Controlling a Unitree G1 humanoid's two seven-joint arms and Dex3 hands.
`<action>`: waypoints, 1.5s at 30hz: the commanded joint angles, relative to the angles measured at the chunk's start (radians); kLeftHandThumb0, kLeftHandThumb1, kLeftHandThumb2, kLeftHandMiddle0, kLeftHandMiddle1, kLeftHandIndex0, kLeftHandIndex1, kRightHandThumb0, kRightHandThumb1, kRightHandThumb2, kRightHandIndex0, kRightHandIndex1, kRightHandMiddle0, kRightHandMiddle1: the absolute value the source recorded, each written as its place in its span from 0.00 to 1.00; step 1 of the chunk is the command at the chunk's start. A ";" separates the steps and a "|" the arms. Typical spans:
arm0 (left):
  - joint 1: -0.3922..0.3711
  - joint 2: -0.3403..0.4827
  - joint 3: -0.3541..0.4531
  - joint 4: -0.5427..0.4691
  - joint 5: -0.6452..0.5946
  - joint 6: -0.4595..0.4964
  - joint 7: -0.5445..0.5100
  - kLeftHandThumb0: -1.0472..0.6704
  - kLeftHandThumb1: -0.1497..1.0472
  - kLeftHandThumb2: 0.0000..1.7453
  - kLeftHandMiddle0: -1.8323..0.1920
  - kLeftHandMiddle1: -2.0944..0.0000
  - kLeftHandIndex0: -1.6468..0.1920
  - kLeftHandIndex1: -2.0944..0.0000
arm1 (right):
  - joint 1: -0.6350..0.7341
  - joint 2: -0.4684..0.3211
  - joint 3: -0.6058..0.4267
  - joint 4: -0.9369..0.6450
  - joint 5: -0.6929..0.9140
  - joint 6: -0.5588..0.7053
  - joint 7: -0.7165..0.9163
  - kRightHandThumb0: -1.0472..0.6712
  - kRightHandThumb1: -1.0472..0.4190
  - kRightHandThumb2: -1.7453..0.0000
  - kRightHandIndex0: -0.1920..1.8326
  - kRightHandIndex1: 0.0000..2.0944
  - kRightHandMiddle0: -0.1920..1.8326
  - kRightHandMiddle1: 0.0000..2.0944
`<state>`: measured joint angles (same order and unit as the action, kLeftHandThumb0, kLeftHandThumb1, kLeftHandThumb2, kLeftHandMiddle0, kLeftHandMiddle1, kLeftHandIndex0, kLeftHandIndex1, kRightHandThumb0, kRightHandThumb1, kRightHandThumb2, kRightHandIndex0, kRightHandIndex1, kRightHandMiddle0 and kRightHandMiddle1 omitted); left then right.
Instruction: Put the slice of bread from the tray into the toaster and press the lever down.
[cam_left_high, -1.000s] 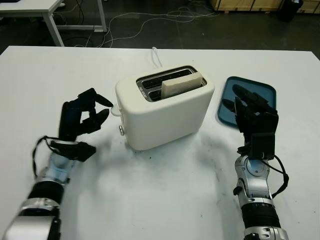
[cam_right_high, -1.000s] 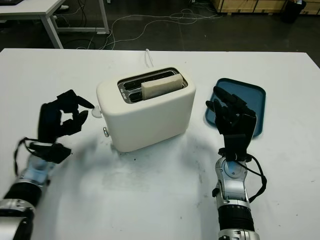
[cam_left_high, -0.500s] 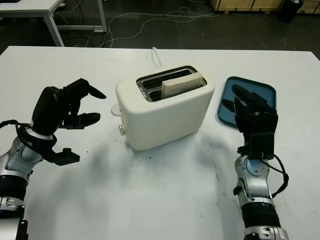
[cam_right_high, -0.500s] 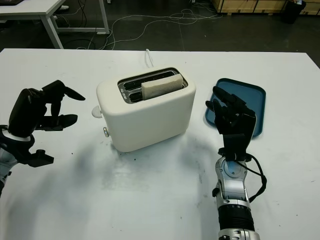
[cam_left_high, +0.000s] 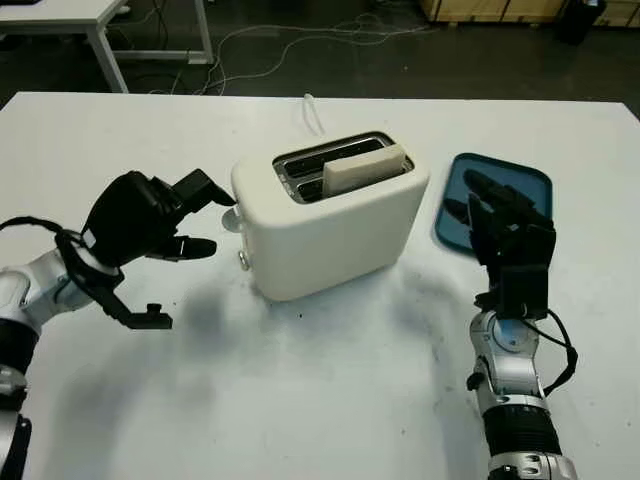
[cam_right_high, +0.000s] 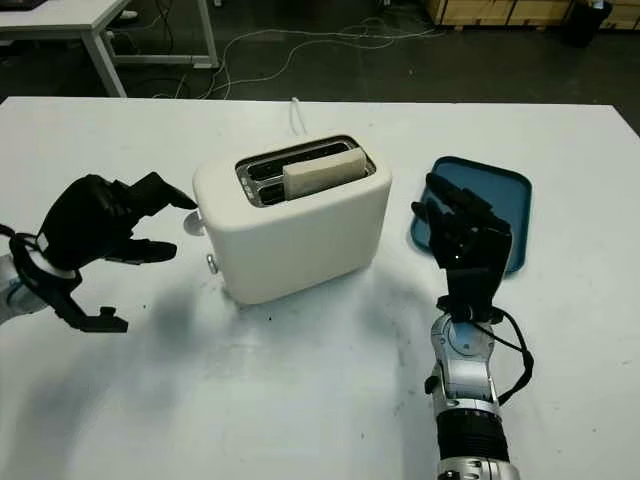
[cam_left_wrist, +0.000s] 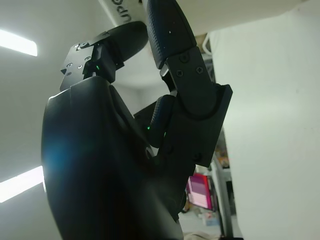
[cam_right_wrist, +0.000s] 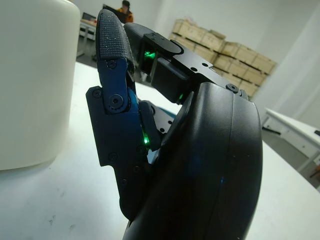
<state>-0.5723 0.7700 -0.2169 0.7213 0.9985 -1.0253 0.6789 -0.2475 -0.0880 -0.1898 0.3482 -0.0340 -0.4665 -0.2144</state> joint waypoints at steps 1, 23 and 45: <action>-0.017 0.012 -0.030 0.007 -0.001 -0.007 0.007 0.15 0.89 0.47 0.19 0.17 0.90 0.39 | -0.003 -0.004 -0.004 0.004 -0.001 -0.019 -0.001 0.24 0.09 0.90 0.68 0.00 0.61 0.00; 0.017 0.024 -0.050 -0.008 -0.086 -0.054 0.004 0.15 0.89 0.45 0.24 0.17 0.90 0.37 | -0.004 0.000 -0.006 0.011 0.002 -0.022 -0.004 0.25 0.09 0.91 0.68 0.00 0.61 0.00; 0.023 0.017 -0.102 0.015 -0.003 -0.020 0.136 0.16 0.89 0.41 0.27 0.17 0.90 0.40 | 0.002 0.004 -0.005 0.003 0.001 -0.011 -0.007 0.25 0.09 0.91 0.67 0.00 0.61 0.00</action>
<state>-0.5389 0.7890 -0.3016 0.7250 0.9754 -1.0550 0.8018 -0.2474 -0.0875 -0.1913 0.3587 -0.0333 -0.4671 -0.2157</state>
